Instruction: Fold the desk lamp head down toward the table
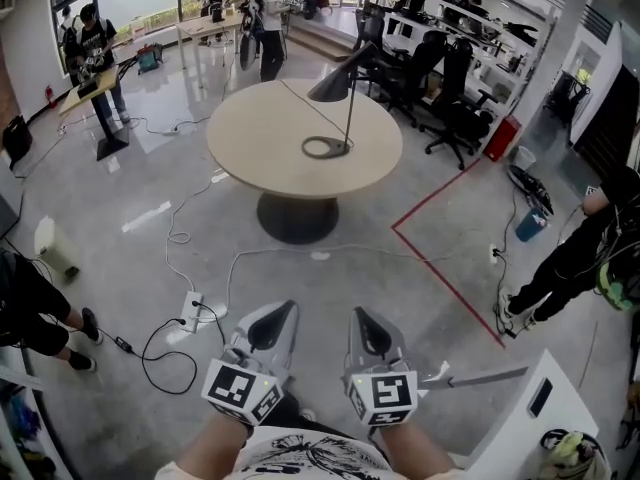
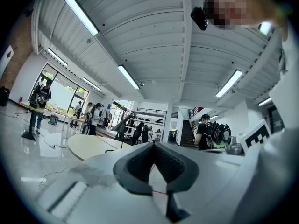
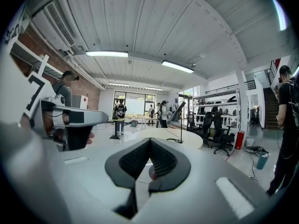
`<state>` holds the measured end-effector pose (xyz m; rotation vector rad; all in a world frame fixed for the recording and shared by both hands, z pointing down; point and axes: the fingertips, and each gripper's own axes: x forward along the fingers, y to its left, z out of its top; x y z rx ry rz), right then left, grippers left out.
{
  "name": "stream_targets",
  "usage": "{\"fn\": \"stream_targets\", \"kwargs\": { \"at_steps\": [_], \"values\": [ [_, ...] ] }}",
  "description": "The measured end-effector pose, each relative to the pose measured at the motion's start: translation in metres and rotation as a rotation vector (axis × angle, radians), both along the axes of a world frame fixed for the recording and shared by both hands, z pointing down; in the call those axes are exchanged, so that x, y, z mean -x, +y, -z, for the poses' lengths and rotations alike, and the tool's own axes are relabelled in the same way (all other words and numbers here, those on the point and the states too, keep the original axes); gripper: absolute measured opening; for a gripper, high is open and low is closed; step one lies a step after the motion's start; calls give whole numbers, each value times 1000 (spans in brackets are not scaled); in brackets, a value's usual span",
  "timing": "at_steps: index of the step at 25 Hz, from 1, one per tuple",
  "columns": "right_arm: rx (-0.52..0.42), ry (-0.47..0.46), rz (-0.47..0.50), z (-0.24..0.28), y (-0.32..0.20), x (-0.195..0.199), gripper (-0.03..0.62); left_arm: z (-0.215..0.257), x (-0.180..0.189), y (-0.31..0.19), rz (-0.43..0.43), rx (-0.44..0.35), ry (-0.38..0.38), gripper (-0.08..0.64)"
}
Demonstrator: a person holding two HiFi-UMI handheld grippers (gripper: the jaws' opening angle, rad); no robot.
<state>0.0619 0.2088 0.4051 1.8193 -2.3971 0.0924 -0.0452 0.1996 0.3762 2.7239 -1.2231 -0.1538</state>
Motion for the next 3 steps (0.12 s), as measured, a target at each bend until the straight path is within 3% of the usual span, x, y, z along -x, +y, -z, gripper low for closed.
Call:
{"fn": "stream_targets", "kwargs": {
  "at_steps": [3],
  "values": [
    [13,-8,0,4,0,9,8,5,8,-1,-1,4,-3,3]
  ]
}}
